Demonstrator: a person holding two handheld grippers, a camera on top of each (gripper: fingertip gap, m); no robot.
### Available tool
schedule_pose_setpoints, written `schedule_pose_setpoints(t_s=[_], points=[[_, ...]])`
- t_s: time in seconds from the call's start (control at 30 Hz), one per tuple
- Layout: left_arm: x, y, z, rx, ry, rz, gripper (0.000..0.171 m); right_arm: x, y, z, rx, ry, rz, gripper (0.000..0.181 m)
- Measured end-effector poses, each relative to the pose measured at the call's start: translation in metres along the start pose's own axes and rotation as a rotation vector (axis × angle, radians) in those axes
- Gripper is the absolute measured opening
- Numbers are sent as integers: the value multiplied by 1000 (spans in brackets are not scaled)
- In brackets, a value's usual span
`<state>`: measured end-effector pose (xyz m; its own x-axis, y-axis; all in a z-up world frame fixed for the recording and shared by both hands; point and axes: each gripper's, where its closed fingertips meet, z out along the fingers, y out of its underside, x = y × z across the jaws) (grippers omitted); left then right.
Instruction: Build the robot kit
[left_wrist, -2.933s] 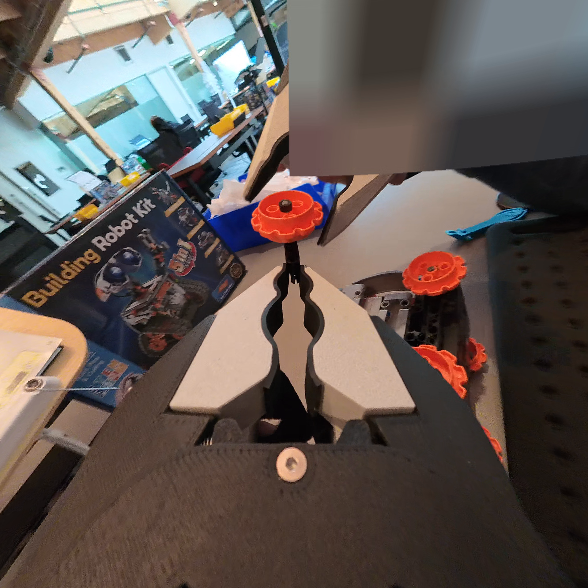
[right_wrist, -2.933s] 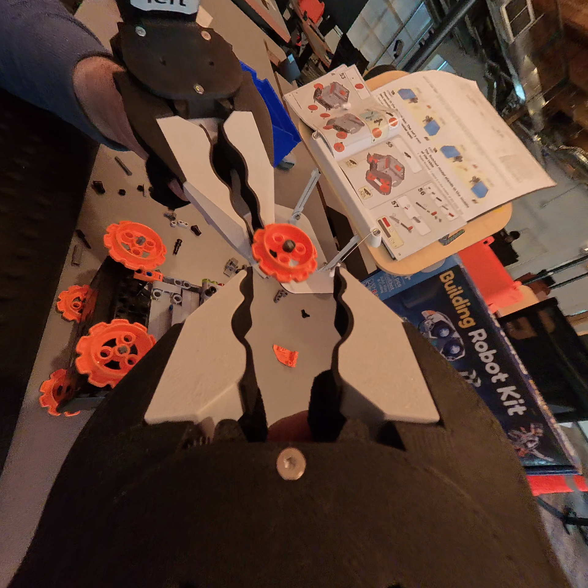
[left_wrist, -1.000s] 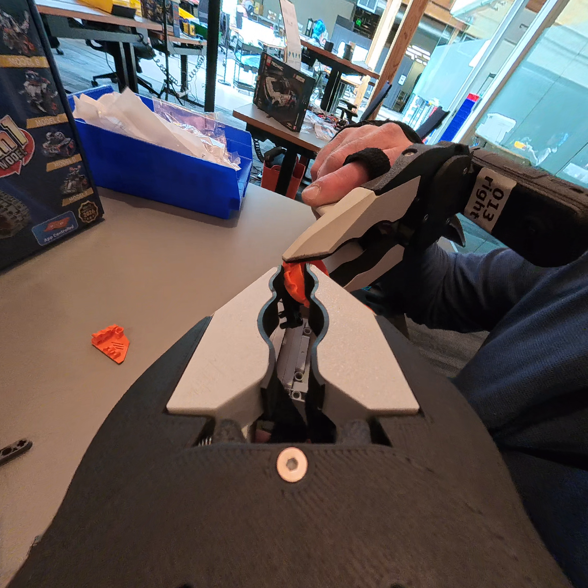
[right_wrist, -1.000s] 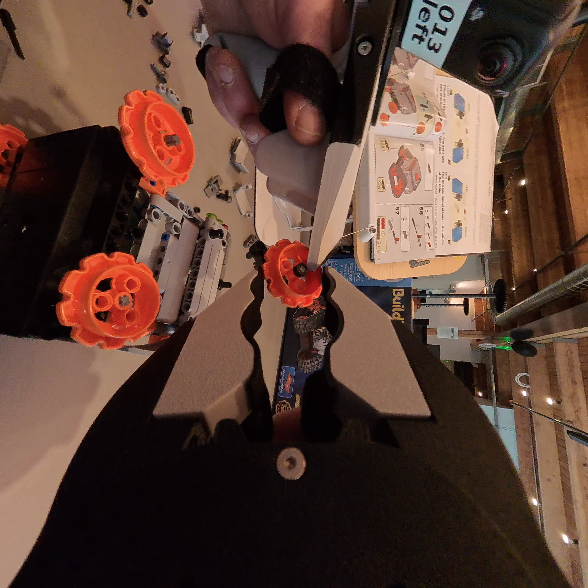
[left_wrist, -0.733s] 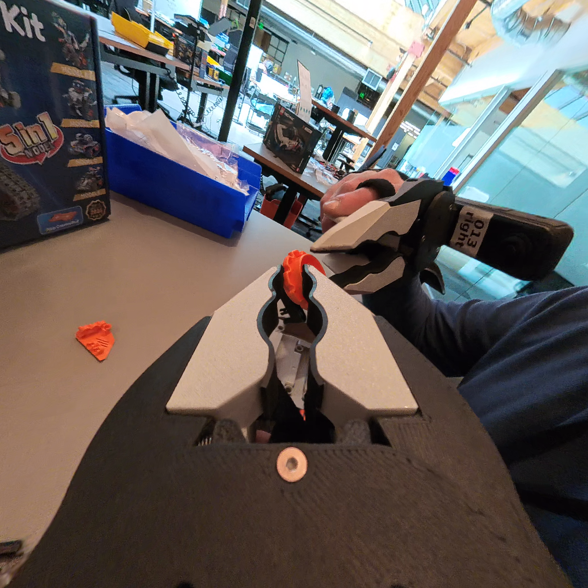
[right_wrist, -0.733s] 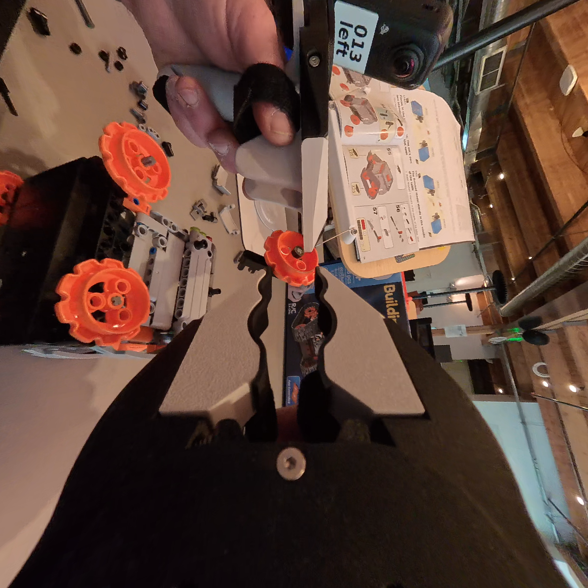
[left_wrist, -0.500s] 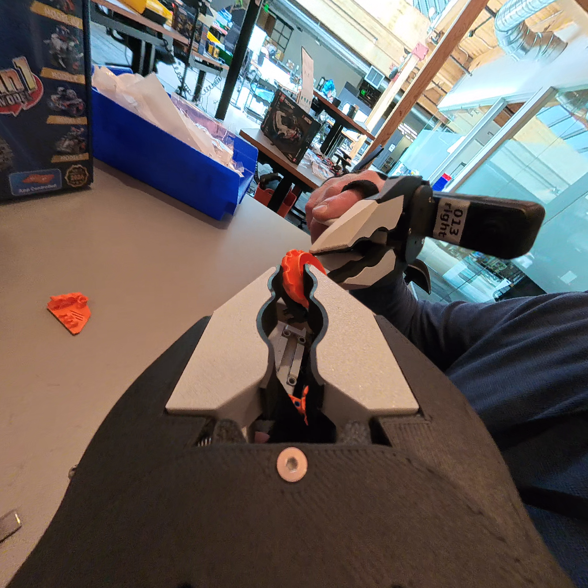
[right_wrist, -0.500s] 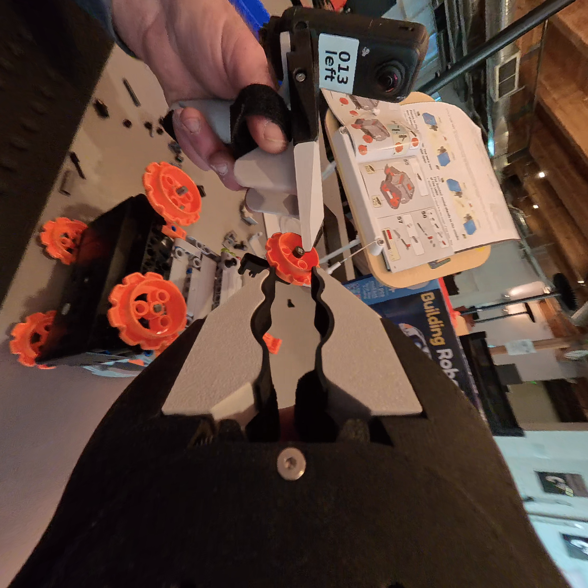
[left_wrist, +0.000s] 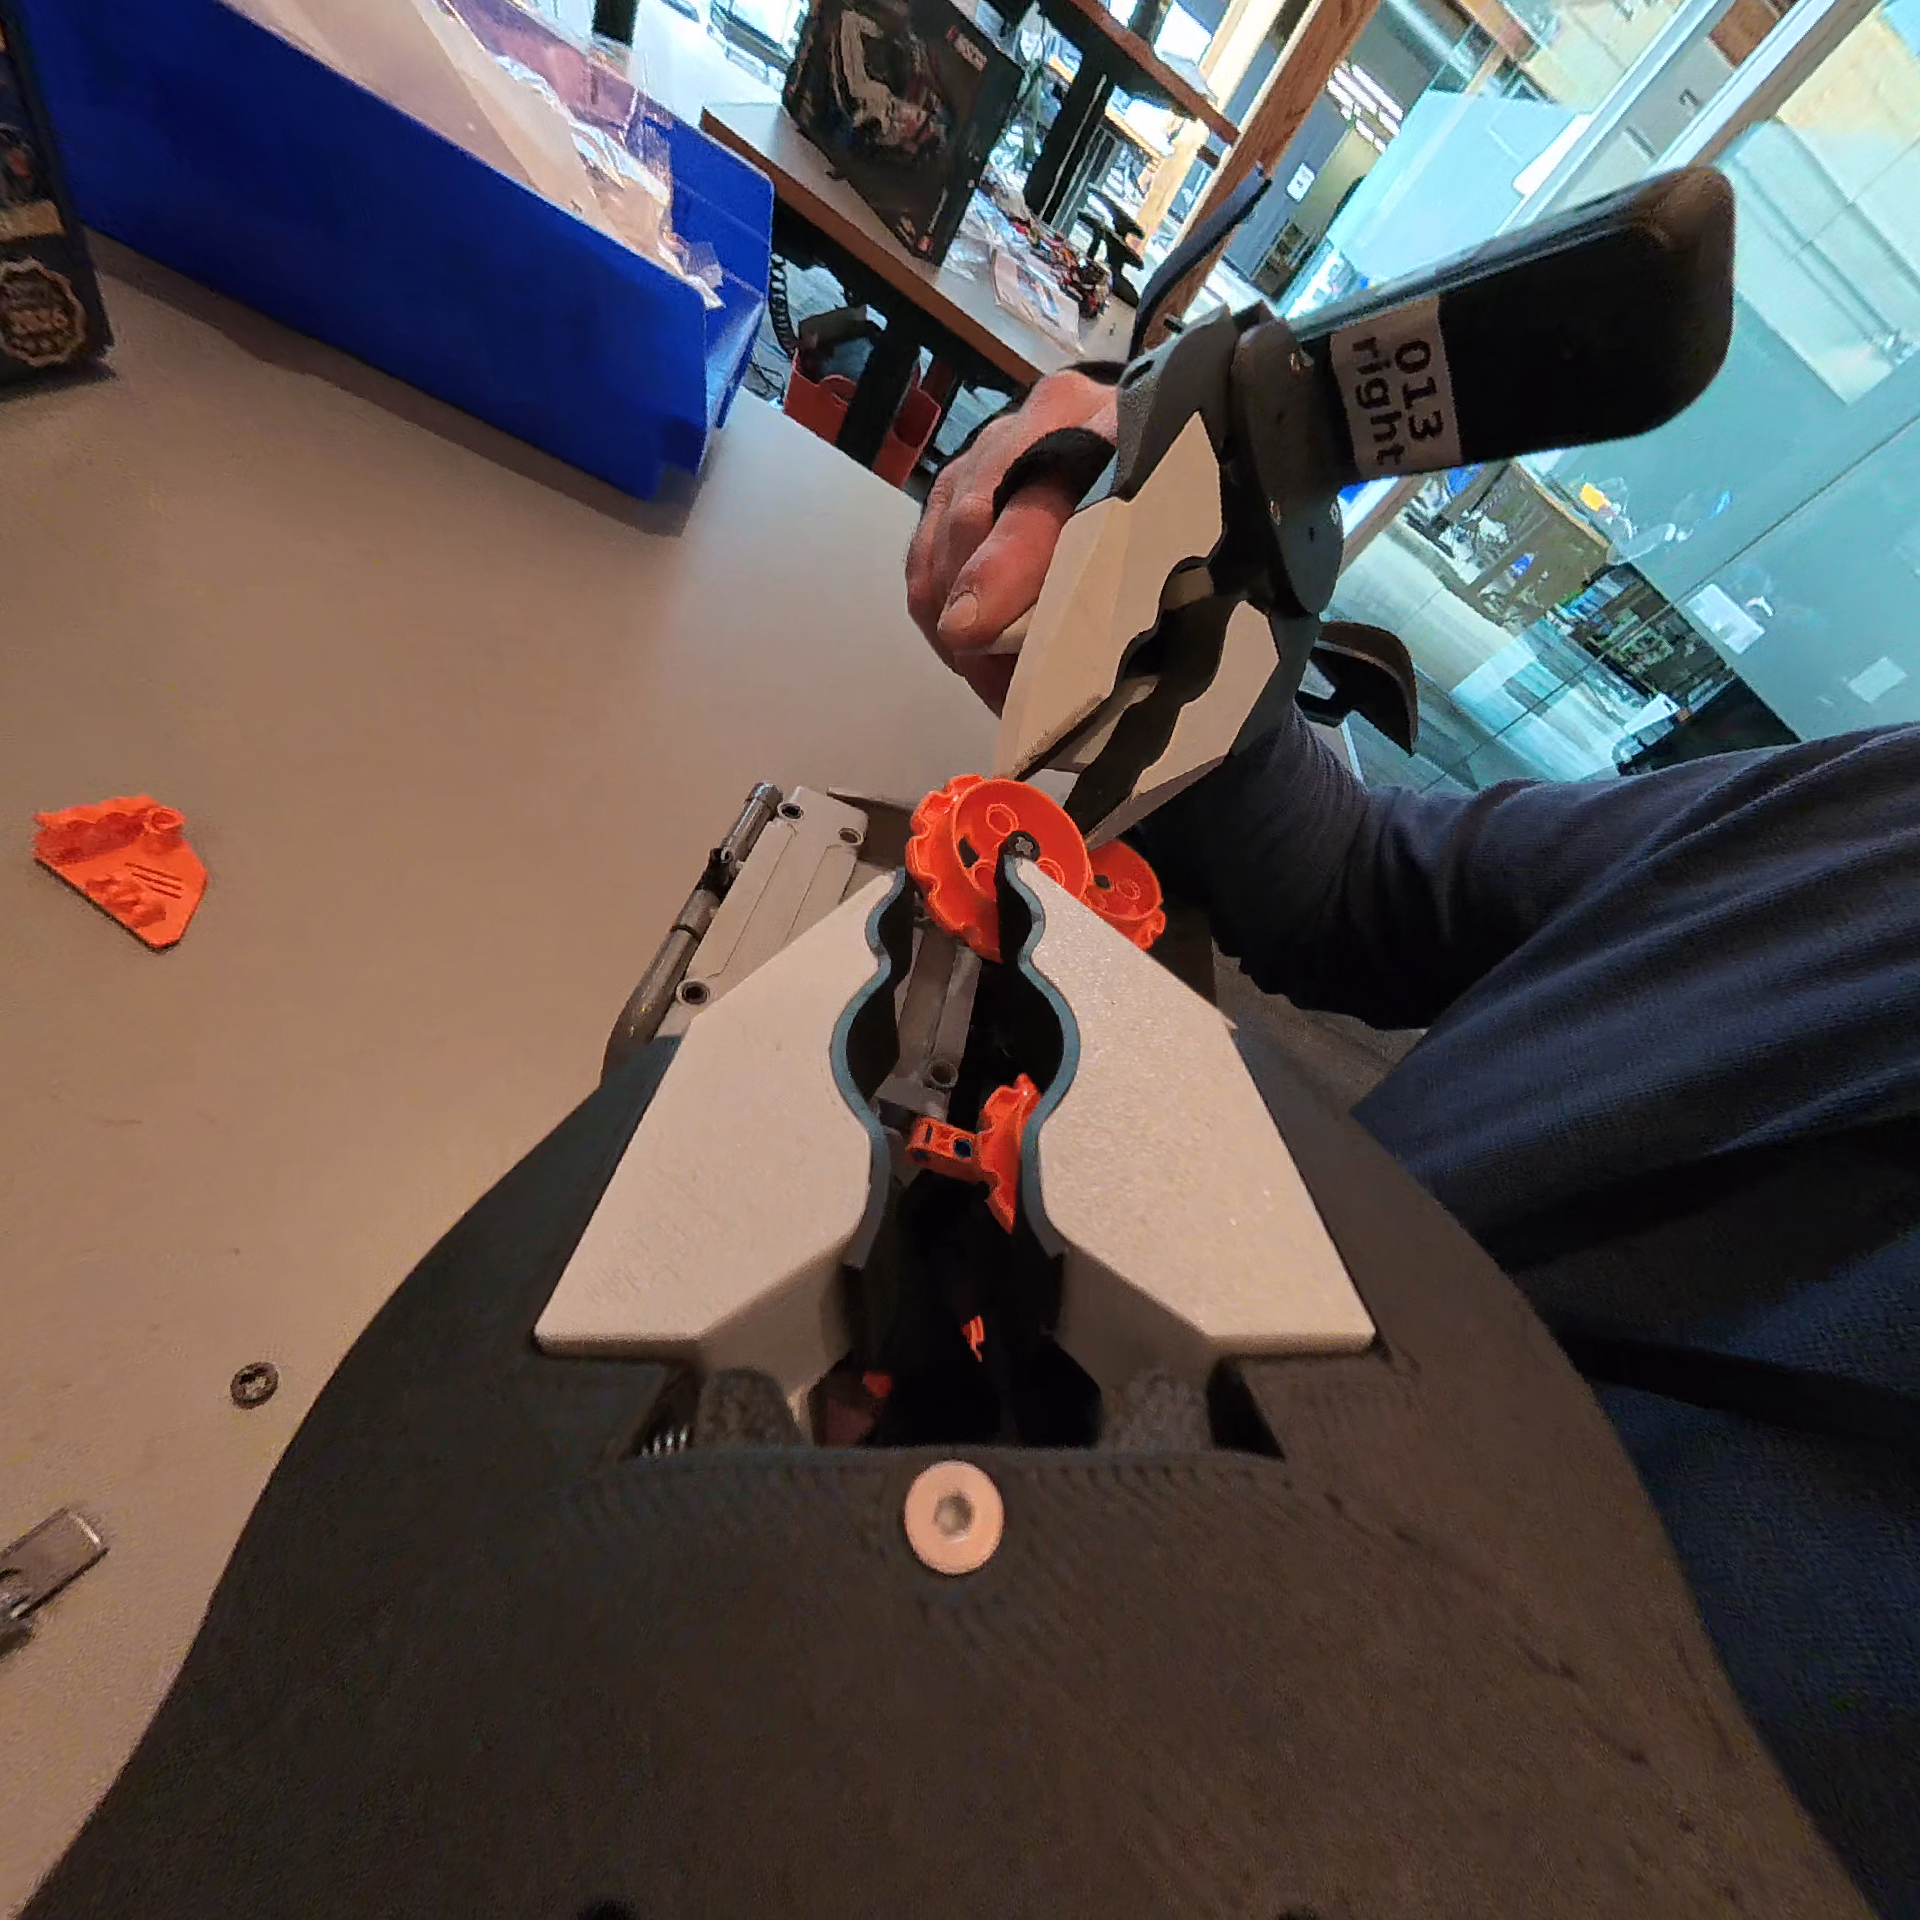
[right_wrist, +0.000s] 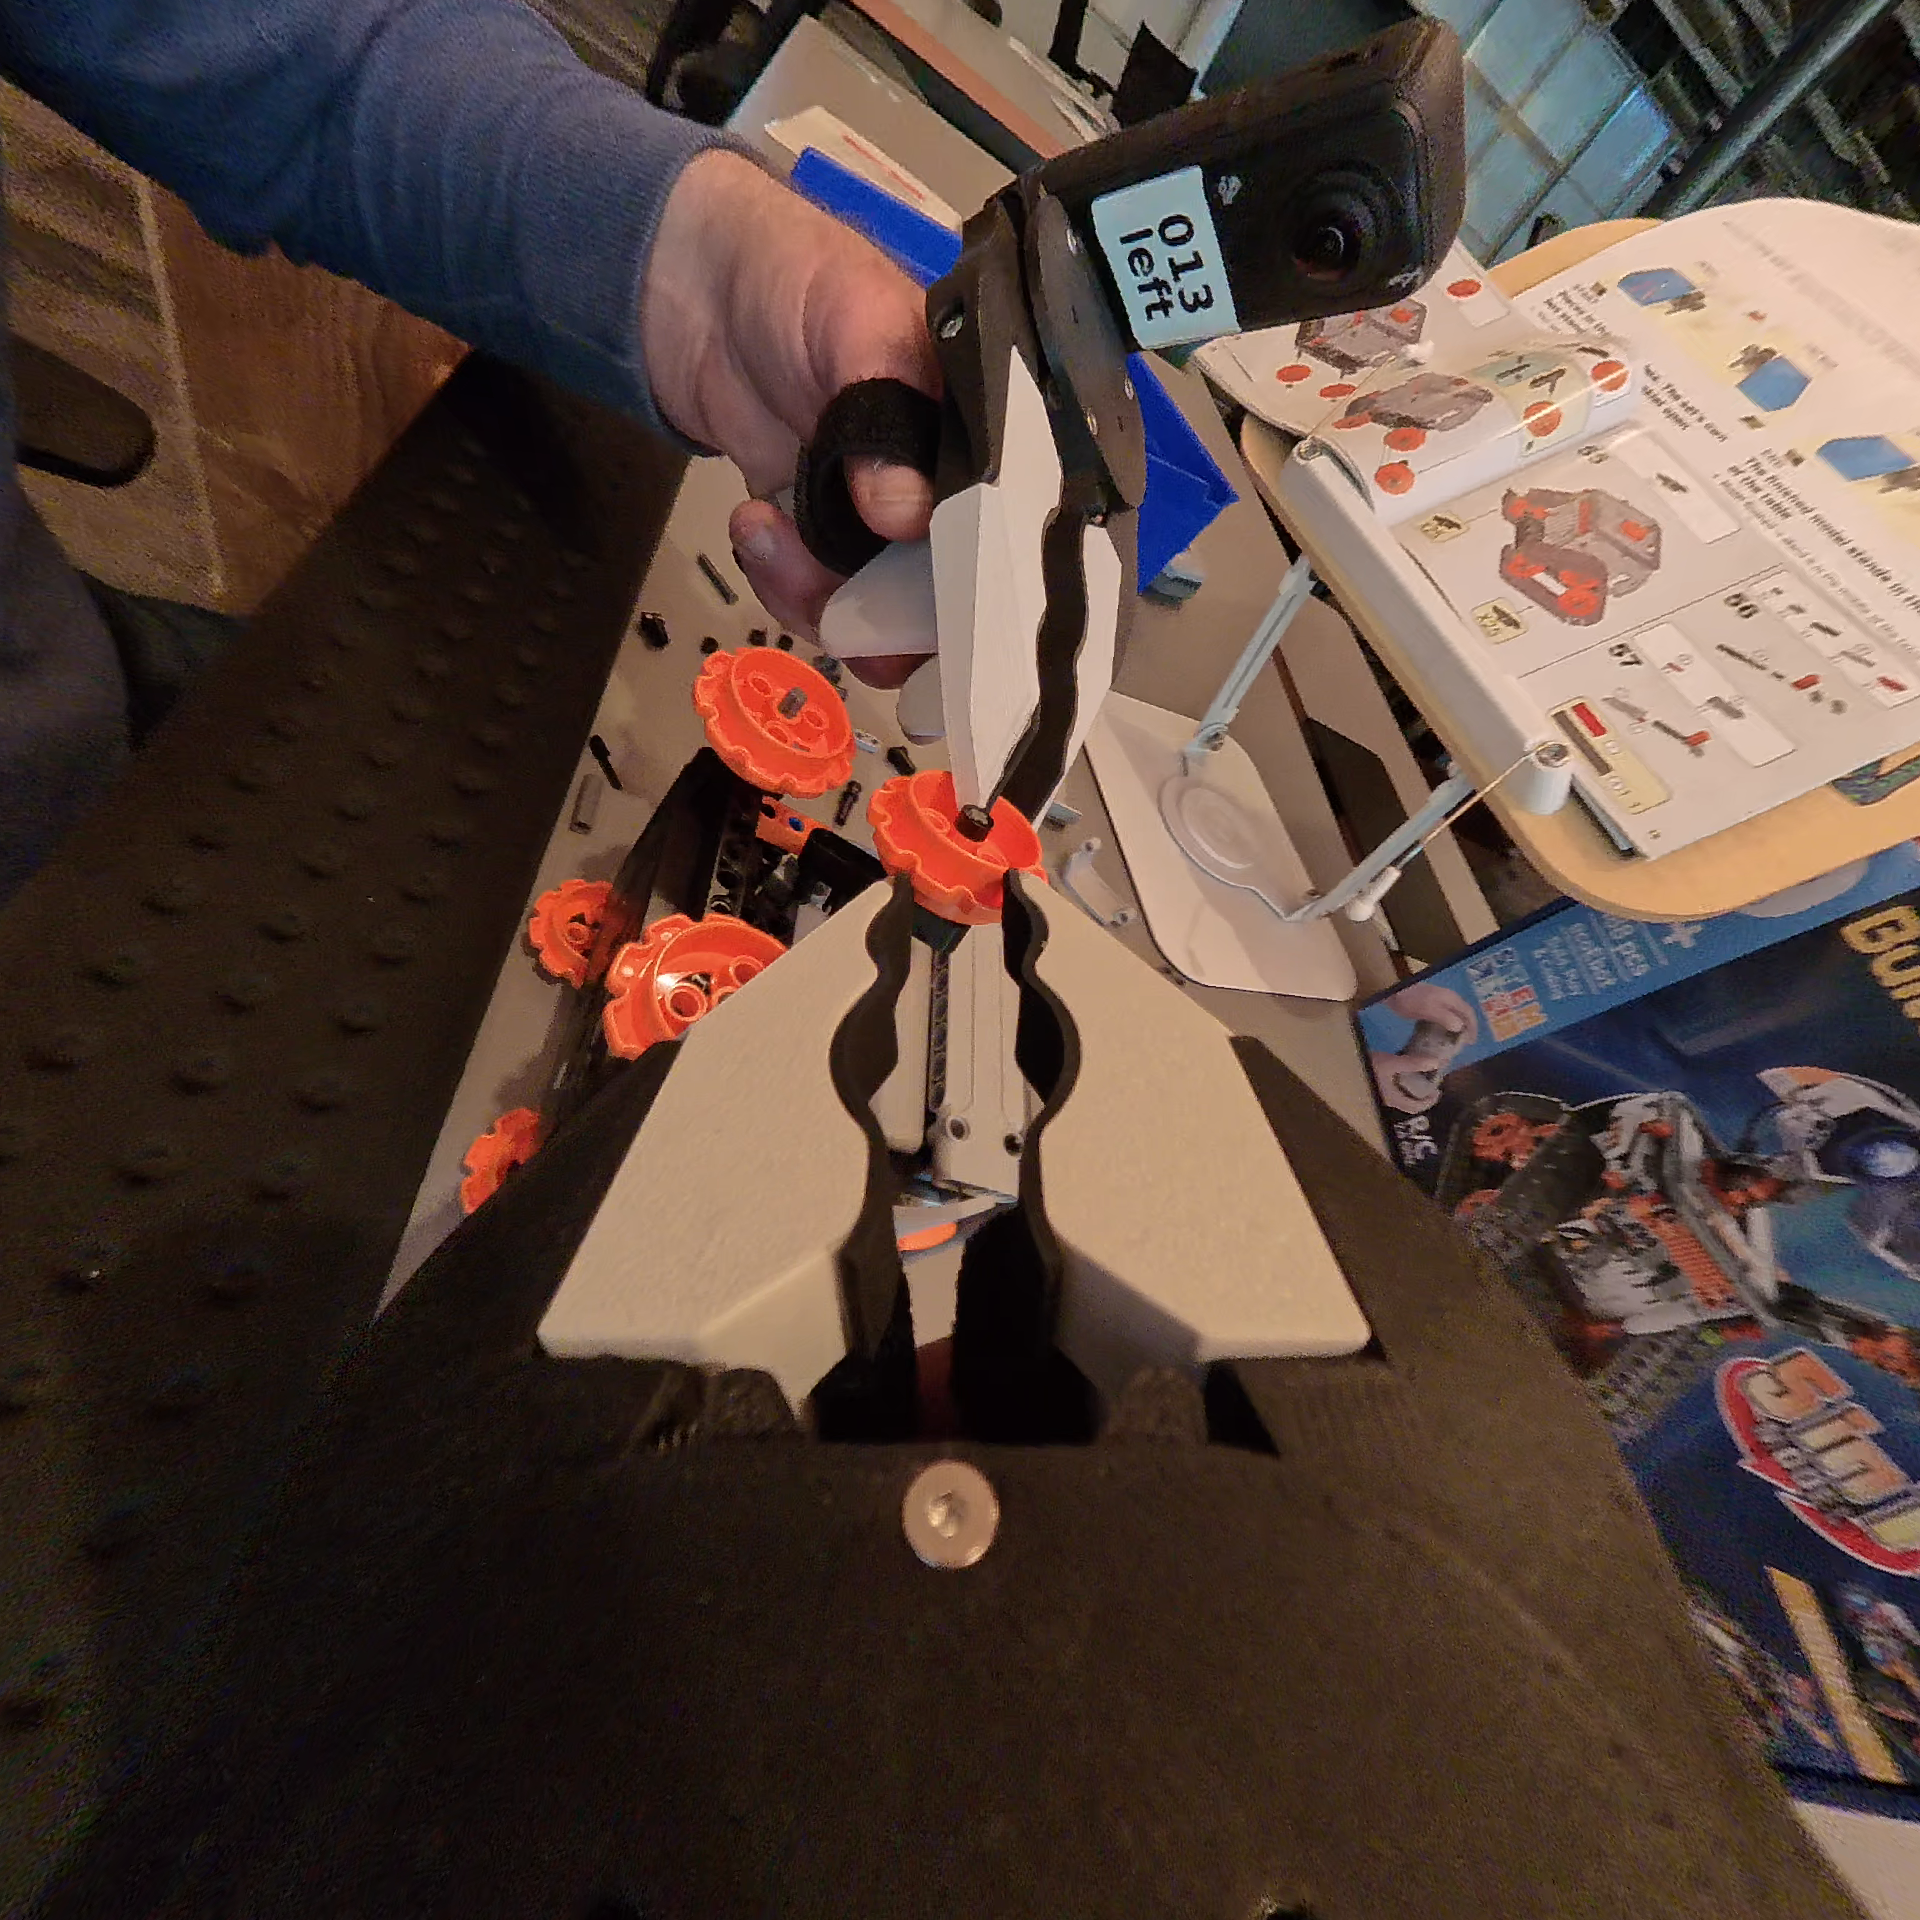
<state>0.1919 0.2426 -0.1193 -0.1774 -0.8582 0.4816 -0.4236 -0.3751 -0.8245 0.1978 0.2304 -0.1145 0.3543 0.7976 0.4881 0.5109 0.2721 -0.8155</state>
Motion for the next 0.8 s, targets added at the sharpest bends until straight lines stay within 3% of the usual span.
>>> schedule_pose_setpoints(t_s=[0.53, 0.6, 0.8], points=[[-2, 15, 4, -63, -45, 20, 16, -12, 8, 2, 87, -145, 159, 11], [-2, 12, 2, -50, -67, 57, 7, -8, 7, 1, 93, -112, 139, 1], [2, 11, 5, -58, -60, 118, 0, -8, 6, 3, 76, -96, 119, 1]])
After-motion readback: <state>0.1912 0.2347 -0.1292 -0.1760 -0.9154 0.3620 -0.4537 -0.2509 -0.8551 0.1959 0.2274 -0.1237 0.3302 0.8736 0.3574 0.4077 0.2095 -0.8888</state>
